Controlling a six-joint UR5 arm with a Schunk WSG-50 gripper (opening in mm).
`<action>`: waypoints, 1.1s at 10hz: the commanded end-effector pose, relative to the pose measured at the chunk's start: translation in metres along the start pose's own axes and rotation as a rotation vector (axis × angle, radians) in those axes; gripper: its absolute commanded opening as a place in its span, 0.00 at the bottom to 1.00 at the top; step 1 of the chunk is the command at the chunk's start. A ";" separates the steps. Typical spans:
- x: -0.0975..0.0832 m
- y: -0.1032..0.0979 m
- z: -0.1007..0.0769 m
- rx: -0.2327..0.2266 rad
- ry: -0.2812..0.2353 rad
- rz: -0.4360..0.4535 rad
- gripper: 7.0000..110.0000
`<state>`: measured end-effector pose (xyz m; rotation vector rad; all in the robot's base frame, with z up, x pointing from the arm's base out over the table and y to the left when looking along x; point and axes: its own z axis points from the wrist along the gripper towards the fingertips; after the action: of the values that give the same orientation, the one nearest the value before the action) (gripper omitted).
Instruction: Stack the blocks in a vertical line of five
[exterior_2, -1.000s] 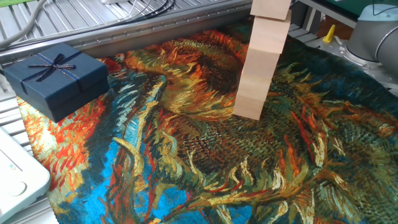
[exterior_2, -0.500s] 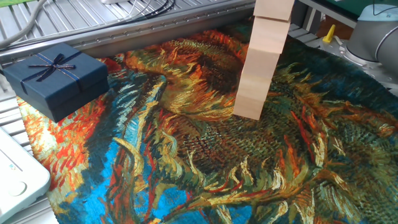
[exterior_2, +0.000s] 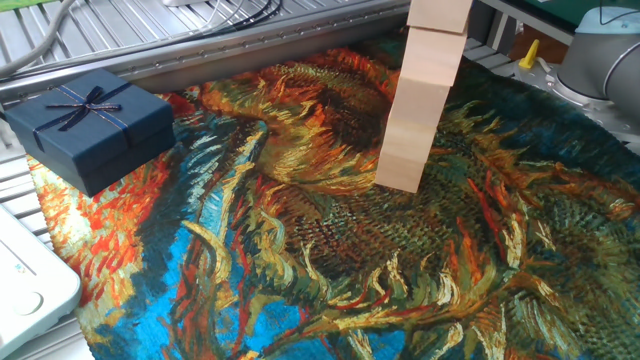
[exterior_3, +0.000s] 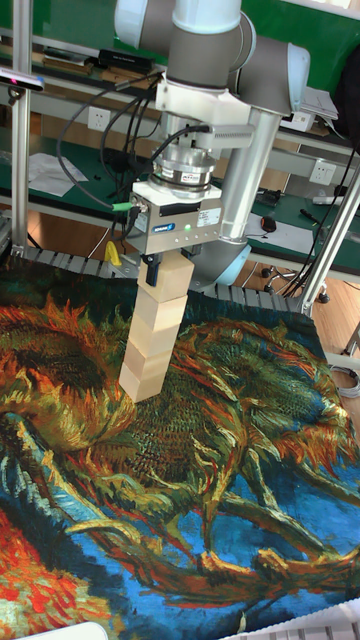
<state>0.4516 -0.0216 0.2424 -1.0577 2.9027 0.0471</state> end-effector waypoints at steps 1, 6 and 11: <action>0.001 0.004 0.002 -0.012 -0.005 0.001 0.00; -0.006 0.007 -0.001 -0.015 -0.035 0.011 0.00; -0.004 0.008 0.001 -0.027 -0.035 0.027 0.00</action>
<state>0.4497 -0.0146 0.2412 -1.0217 2.8951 0.0837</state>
